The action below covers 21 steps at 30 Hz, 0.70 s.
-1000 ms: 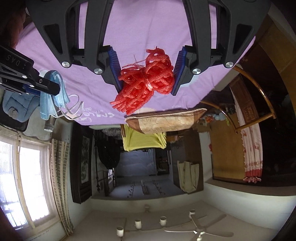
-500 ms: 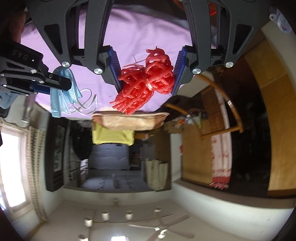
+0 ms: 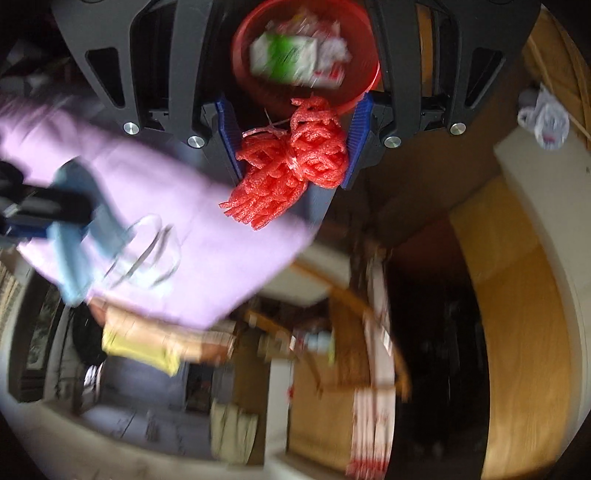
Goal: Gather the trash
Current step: 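Carry the net and mask over the red wastebasket with both tools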
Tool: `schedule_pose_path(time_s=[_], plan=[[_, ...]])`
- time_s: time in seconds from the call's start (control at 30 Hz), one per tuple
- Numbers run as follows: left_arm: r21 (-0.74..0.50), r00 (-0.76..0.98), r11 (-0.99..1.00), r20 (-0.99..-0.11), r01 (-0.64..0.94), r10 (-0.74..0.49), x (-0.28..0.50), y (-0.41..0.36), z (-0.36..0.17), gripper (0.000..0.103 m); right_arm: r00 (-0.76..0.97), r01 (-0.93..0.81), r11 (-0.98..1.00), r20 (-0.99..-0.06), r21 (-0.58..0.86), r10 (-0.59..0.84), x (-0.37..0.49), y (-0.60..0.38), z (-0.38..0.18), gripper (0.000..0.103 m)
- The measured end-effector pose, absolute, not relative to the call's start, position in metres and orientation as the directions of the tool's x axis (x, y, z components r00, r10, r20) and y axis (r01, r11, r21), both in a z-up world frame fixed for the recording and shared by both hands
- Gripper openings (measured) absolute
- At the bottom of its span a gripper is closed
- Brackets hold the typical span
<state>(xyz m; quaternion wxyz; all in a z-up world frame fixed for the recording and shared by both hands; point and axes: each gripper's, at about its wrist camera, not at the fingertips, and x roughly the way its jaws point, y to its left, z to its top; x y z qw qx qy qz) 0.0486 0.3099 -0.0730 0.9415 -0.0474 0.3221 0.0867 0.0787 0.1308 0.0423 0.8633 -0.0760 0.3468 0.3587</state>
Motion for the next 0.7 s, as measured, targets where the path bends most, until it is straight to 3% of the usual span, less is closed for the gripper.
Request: schedule_pose_path(time_s=[0.13,0.23,0.3,0.4,0.6,0.7], plan=[[-0.082,0.627,0.972,-0.776,-0.220,0.076,0.054,0.351,-0.145,0.051,0.418,-0.708,0.696,-0.721,0.123,0.553,0.077,0.163,0.014,0.030],[-0.129,0.558,0.963,-0.829,-0.238,0.027,0.054,0.368,-0.178,0.052,0.367,-0.721,0.680,-0.757,0.135,0.540,0.075,0.178,-0.002,0.030],[-0.130,0.548,0.963,-0.836,-0.238,0.022,0.052,0.369,-0.187,0.057,0.350,-0.725,0.674,-0.769,0.139,0.535,0.081,0.184,-0.008,0.030],[-0.106,0.538,0.966,-0.842,-0.235,0.039,0.056,0.370,-0.193,0.077,0.321,-0.725,0.671,-0.786,0.155,0.529,0.085,0.191,-0.017,0.030],[-0.059,0.511,0.963,-0.855,-0.262,0.087,0.055,0.373,-0.189,0.085,0.309,-0.719,0.673,-0.789,0.172,0.531,0.094,0.190,-0.017,0.030],[0.027,0.496,0.951,-0.849,-0.307,0.184,0.048,0.380,-0.185,0.089,0.309,-0.724,0.670,-0.790,0.166,0.529,0.098,0.187,-0.021,0.030]])
